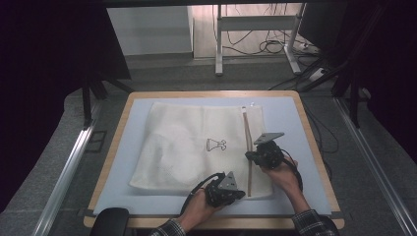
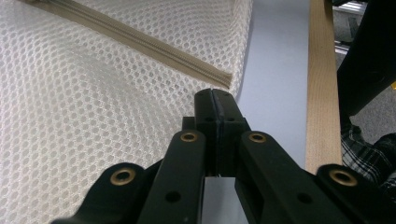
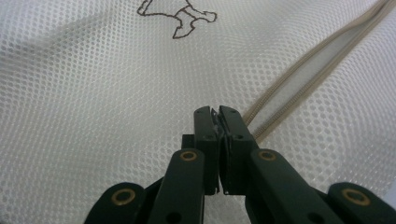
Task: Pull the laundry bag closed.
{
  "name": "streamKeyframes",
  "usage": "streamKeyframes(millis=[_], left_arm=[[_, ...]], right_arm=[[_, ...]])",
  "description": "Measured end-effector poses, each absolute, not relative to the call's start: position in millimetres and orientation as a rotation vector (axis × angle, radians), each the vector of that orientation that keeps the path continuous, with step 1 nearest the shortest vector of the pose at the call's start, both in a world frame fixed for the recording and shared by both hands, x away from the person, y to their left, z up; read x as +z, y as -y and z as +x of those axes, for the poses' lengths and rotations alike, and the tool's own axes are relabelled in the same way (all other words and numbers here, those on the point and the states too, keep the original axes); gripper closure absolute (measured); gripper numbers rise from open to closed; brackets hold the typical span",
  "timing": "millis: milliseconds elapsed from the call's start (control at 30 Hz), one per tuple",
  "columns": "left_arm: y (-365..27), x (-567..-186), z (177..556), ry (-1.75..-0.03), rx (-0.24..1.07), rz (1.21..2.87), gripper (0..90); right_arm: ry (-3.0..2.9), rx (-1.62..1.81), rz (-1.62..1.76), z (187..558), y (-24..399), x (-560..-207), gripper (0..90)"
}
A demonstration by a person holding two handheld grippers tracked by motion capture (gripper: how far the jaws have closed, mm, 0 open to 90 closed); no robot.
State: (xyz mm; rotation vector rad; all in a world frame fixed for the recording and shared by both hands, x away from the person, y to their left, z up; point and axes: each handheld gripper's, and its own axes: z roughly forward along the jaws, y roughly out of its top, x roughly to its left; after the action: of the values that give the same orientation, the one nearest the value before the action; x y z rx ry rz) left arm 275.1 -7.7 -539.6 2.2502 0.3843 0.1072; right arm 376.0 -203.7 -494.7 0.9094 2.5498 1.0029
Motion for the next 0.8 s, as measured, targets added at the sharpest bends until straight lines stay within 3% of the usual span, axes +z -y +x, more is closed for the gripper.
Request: streamKeyframes(millis=[800], left_arm=[[10, -541, 273, -0.419, 0.088, 2.212, 90.0]], right_arm=[[-2.515, 1.004, 0.918, 400, 197, -493, 86.0]])
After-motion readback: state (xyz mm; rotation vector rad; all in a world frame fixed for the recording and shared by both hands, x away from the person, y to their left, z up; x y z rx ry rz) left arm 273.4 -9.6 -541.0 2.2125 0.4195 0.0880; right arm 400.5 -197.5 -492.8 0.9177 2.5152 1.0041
